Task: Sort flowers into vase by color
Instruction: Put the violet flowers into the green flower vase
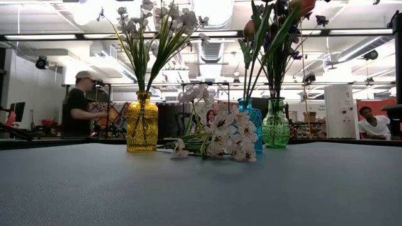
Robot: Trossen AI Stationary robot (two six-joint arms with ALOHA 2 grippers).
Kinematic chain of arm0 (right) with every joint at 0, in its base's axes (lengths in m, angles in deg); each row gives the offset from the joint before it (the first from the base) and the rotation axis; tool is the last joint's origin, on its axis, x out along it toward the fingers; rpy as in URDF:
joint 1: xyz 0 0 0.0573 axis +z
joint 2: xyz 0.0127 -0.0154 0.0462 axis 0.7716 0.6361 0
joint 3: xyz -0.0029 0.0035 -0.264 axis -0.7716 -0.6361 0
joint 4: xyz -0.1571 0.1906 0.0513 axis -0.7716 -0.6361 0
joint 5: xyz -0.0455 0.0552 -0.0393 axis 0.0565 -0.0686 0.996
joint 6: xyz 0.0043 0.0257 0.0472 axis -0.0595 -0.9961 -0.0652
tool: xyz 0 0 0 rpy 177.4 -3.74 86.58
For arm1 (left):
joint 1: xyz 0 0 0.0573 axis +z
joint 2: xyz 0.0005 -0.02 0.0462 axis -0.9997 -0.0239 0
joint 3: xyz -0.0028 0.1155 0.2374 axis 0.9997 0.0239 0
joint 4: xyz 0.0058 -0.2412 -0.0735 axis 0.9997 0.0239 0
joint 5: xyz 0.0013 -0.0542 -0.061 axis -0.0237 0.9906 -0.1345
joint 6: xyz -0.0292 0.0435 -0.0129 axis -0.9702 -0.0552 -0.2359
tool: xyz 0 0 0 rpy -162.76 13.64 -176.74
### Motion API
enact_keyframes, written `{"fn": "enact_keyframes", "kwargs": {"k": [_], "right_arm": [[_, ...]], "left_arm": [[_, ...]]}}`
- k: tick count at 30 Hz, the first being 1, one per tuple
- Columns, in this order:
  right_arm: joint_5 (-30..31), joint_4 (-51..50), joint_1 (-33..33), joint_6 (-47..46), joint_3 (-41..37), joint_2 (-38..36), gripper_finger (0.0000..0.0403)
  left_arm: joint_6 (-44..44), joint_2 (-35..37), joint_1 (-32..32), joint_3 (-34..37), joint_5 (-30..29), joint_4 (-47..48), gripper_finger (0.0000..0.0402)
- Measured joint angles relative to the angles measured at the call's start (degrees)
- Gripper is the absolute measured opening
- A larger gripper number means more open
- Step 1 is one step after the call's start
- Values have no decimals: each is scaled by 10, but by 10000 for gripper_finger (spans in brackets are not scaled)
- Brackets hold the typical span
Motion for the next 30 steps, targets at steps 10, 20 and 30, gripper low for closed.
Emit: {"fn": "enact_keyframes", "kwargs": {"k": [10, 20, 30], "right_arm": [[-16, -63, 0, -80, 62, 1, 290], [-8, -173, 0, -154, 68, 1, 308], [-7, -168, 0, -148, 97, 1, 306]], "left_arm": [[-4, 0, 0, 0, 0, 0, 142], [-6, 0, 0, 0, 0, 0, 142], [-9, 0, 0, 0, 0, 0, 142]]}}
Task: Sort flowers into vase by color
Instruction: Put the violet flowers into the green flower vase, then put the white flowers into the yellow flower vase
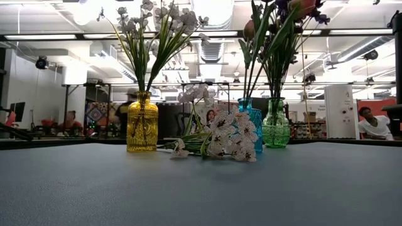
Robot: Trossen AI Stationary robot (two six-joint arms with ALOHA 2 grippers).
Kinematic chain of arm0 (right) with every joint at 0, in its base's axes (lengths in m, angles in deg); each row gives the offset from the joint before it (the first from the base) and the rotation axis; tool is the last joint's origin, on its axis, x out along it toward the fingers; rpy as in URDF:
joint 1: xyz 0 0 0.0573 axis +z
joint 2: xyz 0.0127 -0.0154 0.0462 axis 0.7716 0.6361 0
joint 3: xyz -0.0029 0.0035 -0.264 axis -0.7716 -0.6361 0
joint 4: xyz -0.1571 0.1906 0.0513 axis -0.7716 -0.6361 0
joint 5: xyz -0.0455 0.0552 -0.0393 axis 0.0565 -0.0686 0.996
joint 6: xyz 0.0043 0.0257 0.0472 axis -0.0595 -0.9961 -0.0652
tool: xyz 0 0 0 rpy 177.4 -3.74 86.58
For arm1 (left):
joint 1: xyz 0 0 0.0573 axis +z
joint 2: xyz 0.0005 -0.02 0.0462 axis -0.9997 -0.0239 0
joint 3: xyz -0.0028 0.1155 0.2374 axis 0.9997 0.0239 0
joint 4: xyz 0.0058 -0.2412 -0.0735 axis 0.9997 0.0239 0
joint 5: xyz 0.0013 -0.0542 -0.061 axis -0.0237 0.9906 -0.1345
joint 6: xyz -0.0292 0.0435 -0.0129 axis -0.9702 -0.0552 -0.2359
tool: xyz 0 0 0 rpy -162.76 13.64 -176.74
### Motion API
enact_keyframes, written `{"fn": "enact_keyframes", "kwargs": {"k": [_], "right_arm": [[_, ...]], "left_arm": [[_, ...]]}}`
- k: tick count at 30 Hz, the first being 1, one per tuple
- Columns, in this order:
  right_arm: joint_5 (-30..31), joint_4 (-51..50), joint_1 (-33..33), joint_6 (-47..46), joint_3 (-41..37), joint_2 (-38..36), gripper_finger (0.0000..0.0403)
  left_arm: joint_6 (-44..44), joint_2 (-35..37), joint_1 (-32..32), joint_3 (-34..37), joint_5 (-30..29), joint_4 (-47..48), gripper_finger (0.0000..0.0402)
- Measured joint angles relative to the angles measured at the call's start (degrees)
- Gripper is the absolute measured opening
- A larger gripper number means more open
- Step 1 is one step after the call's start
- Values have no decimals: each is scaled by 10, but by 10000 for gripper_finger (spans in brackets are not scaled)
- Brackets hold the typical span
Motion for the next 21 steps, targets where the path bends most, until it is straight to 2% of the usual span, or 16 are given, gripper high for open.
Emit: {"fn": "enact_keyframes", "kwargs": {"k": [10, 16, 21], "right_arm": [[-5, 2, 0, -11, 63, 0, 306], [-98, 0, 1, -36, 108, -1, 302], [-138, -2, 6, -27, 112, -11, 304]], "left_arm": [[0, 0, 0, 0, 0, 0, 142], [-2, 0, 0, -3, 0, -1, 142], [-3, 0, 0, -6, 0, -42, 142]]}}
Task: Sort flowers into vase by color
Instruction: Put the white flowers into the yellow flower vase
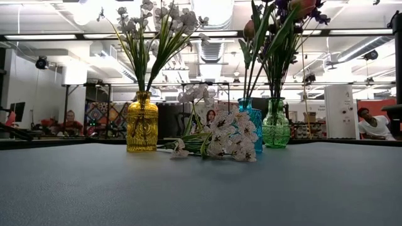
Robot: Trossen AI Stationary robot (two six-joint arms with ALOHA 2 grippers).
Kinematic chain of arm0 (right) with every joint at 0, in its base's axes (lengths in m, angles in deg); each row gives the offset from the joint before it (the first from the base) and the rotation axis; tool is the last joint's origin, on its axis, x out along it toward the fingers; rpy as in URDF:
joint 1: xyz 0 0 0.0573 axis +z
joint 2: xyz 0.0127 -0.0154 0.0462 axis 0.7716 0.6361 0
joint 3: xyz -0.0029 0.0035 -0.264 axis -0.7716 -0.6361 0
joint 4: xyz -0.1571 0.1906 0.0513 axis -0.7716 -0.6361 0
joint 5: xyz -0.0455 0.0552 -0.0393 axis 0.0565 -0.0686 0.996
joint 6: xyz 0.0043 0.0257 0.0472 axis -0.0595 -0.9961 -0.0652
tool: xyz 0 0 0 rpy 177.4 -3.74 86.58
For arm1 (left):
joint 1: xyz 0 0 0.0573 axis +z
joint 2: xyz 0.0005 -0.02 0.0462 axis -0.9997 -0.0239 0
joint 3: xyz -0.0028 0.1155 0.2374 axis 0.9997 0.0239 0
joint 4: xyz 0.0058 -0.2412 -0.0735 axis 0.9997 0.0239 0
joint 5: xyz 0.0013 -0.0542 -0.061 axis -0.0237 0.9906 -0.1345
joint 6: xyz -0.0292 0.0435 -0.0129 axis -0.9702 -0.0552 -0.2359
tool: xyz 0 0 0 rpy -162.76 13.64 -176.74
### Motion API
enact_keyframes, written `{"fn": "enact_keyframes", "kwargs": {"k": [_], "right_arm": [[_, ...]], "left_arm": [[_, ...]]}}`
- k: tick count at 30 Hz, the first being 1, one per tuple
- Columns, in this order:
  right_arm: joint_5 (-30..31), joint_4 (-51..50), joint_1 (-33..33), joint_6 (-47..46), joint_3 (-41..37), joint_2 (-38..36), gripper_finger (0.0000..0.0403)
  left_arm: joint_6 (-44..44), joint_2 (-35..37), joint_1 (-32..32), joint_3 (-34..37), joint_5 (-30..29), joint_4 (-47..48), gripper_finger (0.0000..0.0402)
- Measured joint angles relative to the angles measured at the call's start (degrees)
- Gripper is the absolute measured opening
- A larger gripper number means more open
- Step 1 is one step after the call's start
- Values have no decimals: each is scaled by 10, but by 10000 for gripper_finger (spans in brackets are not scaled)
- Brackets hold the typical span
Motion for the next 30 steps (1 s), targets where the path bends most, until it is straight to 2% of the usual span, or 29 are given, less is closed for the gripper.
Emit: {"fn": "enact_keyframes", "kwargs": {"k": [3, 10, 13, 16, 19, 25, 30], "right_arm": [[-33, -21, 1, -2, 2, -1, 303], [-88, -169, 3, -34, 2, -1, 296], [-139, -167, 3, -44, -18, -13, 294], [-165, -167, 3, -46, -31, -21, 292], [-180, -167, 3, -44, -54, -43, 292], [-182, -166, 3, -30, -123, -90, 289], [-183, -125, 3, -27, -196, -116, 286]], "left_arm": [[-24, 0, -2, 0, 1, -19, 142], [-68, -24, -4, 0, 1, -40, 142], [-83, -49, -4, -1, 2, -54, 142], [-102, -79, -6, -8, 2, -40, 142], [-132, -106, -10, -37, 2, 21, 142], [-237, -168, -14, -149, 3, 233, 142], [-248, -235, -13, -230, 3, 323, 142]]}}
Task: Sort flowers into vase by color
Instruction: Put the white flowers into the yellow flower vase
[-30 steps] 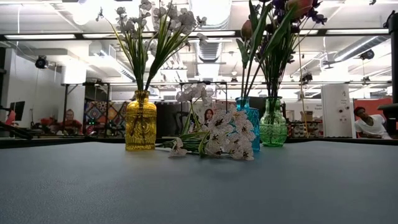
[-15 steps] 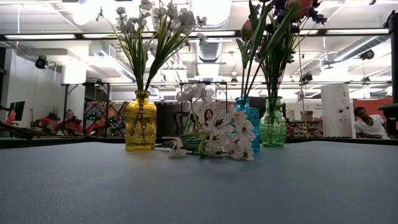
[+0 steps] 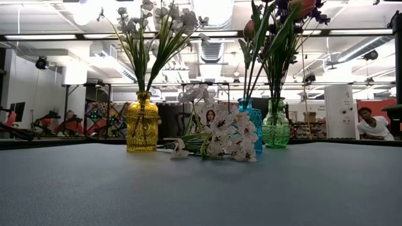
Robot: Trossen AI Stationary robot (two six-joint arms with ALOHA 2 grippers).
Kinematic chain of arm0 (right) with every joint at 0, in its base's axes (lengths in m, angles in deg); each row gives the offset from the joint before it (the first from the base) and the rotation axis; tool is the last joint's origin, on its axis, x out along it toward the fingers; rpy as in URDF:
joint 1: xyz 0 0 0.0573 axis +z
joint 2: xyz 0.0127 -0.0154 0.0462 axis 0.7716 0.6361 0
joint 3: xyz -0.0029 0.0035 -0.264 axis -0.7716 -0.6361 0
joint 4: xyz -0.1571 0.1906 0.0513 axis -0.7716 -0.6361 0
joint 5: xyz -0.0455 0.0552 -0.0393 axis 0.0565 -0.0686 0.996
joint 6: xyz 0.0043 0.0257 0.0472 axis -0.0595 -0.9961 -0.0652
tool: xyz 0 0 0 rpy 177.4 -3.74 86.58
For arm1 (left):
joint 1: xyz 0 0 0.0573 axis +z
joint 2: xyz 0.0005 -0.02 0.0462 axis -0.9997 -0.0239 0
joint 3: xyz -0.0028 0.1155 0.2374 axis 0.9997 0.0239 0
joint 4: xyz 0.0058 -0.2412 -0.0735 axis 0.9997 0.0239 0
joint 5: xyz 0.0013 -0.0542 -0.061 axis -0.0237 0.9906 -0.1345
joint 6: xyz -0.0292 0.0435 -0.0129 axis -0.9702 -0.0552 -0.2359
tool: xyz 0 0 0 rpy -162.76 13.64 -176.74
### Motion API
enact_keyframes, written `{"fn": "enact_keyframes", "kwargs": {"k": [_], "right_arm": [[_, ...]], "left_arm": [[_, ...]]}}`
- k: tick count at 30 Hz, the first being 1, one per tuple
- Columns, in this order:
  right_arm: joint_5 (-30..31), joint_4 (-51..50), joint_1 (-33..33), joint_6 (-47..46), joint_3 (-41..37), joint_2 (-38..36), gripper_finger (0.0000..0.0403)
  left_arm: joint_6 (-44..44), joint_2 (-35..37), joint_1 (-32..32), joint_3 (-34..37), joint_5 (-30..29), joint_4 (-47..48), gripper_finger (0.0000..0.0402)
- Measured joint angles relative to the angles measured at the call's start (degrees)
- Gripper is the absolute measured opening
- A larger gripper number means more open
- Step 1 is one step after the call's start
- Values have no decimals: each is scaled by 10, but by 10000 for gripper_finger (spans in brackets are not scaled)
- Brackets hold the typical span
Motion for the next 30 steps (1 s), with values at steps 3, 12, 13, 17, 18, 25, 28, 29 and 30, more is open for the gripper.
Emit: {"fn": "enact_keyframes", "kwargs": {"k": [3, 12, 13, 17, 18, 25, 28, 29, 30], "right_arm": [[-22, 8, 0, 14, -44, -1, 286], [-72, 123, 30, 25, -166, -65, 276], [-75, 139, 36, 25, -178, -76, 275], [-76, 191, 69, 25, -236, -129, 274], [-74, 211, 76, 25, -254, -143, 274], [-99, 400, 125, 87, -415, -222, 274], [-99, 476, 154, 109, -476, -242, 274], [-99, 492, 163, 111, -495, -246, 274], [-99, 511, 170, 112, -508, -248, 274]], "left_arm": [[0, -36, 1, -35, 0, 40, 142], [0, -64, 1, -50, 0, 68, 142], [0, -63, 0, -50, 0, 68, 142], [0, -60, -2, -50, 0, 72, 142], [0, -59, -2, -50, 0, 77, 142], [12, -59, -2, -49, 0, 94, 142], [19, -59, -2, -49, -1, 111, 142], [19, -59, -1, -49, -1, 121, 142], [18, -59, 0, -49, -1, 132, 142]]}}
